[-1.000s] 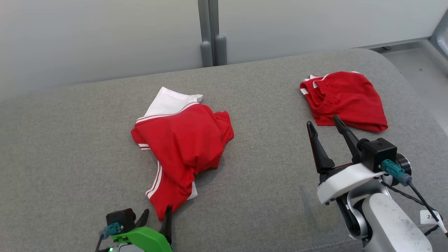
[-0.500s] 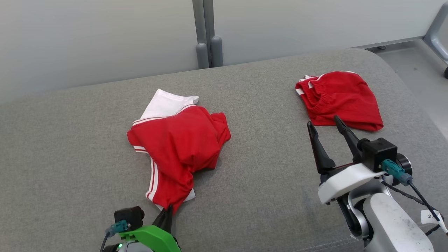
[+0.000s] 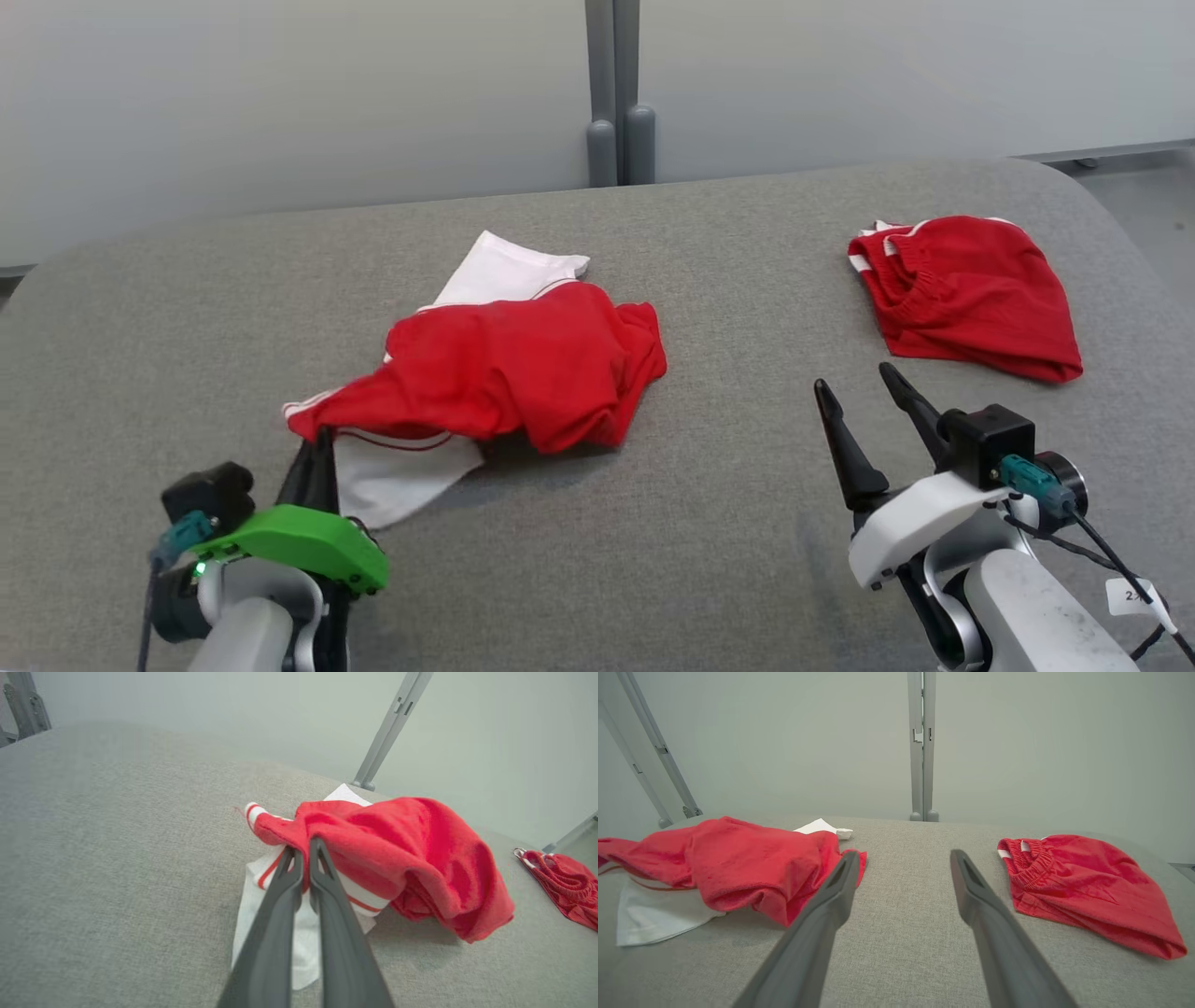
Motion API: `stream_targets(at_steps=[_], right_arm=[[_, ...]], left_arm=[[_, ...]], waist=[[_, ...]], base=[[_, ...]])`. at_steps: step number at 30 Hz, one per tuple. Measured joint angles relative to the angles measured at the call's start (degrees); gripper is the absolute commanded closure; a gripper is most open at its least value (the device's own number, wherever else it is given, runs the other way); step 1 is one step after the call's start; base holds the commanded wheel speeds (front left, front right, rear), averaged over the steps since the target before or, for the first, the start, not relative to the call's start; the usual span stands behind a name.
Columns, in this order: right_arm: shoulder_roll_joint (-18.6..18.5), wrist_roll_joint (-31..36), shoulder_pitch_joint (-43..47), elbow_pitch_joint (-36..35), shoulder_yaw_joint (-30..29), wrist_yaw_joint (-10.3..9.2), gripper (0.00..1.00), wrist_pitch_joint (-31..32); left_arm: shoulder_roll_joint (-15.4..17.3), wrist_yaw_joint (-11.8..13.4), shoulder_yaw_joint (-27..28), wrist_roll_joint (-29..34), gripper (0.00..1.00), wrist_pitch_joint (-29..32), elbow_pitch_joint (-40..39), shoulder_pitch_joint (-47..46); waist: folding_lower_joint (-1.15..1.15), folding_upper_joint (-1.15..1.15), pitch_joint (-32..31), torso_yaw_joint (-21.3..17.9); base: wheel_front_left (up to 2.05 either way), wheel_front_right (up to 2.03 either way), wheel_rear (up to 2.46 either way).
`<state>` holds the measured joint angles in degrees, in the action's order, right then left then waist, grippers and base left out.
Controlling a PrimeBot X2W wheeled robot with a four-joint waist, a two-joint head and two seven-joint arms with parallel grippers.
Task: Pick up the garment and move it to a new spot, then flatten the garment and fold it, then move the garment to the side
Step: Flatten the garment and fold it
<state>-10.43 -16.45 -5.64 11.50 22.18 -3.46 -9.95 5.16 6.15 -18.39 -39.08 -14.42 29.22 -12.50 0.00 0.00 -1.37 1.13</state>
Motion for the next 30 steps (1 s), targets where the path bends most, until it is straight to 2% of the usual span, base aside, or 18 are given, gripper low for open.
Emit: stream_targets(at_steps=[7, 12, 17, 26, 30], right_arm=[[1.07, -0.18, -0.75, 3.42, 1.80, 1.55, 0.00, 1.68], [1.87, -0.18, -2.79, 6.04, 3.81, 3.04, 0.00, 2.96], [2.50, -0.27, -6.05, 9.61, 3.85, 3.96, 0.00, 4.35], [0.67, -1.63, -12.56, 18.04, -0.11, 4.03, 0.00, 7.66], [1.49, -5.52, -13.69, 21.35, -2.90, 4.04, 0.00, 8.87]], left_arm=[[1.45, 0.69, 8.95, 2.69, 1.00, 0.00, -6.30, -0.38], [1.60, 0.93, 12.90, 4.97, 1.00, 0.00, -8.86, -0.09], [0.67, 0.93, 13.19, 7.26, 1.00, 0.00, -9.79, 1.57], [-2.34, 0.93, 10.57, 9.42, 1.00, 0.00, -11.67, 2.57], [-2.58, 0.93, 9.49, 9.62, 1.00, 0.00, -13.11, 2.57]], waist=[[0.00, 0.00, 0.17, 4.14], [0.00, 0.00, 0.80, 6.93], [0.00, 0.00, 2.32, 9.19], [0.00, 0.00, 5.79, 13.90], [0.00, 0.00, 7.51, 16.05]], base=[[0.00, 0.00, 0.00], [0.00, 0.00, 0.00], [0.00, 0.00, 0.00], [0.00, 0.00, 0.00], [0.00, 0.00, 0.00]])
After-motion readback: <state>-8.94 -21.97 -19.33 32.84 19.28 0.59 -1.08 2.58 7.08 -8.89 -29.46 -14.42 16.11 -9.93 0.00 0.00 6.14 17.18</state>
